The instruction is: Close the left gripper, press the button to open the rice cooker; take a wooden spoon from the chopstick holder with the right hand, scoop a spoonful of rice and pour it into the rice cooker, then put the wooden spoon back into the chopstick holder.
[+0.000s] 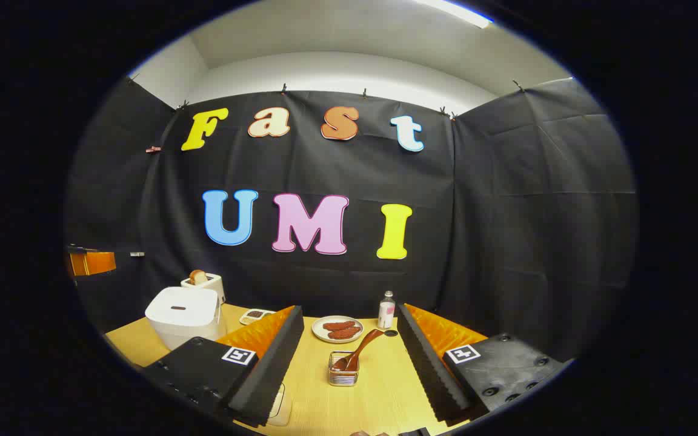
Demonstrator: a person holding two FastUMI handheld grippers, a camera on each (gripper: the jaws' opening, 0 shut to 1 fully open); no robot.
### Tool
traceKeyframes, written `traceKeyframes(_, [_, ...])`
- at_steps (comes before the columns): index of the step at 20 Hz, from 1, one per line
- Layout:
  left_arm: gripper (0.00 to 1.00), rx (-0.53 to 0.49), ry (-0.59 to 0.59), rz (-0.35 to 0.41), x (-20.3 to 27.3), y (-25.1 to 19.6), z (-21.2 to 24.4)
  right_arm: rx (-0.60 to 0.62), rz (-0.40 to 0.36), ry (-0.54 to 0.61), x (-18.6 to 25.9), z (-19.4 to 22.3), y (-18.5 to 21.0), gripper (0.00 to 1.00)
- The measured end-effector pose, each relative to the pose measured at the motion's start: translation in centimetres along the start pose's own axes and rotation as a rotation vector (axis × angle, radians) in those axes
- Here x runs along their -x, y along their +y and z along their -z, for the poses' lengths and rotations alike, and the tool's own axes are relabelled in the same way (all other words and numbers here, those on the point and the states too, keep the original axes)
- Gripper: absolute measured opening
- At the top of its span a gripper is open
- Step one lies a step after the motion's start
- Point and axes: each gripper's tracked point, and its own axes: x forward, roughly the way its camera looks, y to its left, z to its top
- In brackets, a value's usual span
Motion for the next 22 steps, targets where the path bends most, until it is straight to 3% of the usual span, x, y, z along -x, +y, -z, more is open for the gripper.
traceKeyframes(9, [0.95,0.003,0.028,0.066,-0.8,4.7,2.0,-0.017,0.072,0.023,2.0,-0.1,4.4,0.98])
traceKeyframes(15, [0.95,0.007,0.006,0.077,-0.6,4.6,1.7,-0.046,0.08,0.028,1.9,0.4,4.2,0.98])
traceKeyframes(22, [0.95,0.042,0.01,-0.013,-1.8,4.2,2.6,-0.034,0.043,0.064,-0.1,2.0,2.2,0.98])
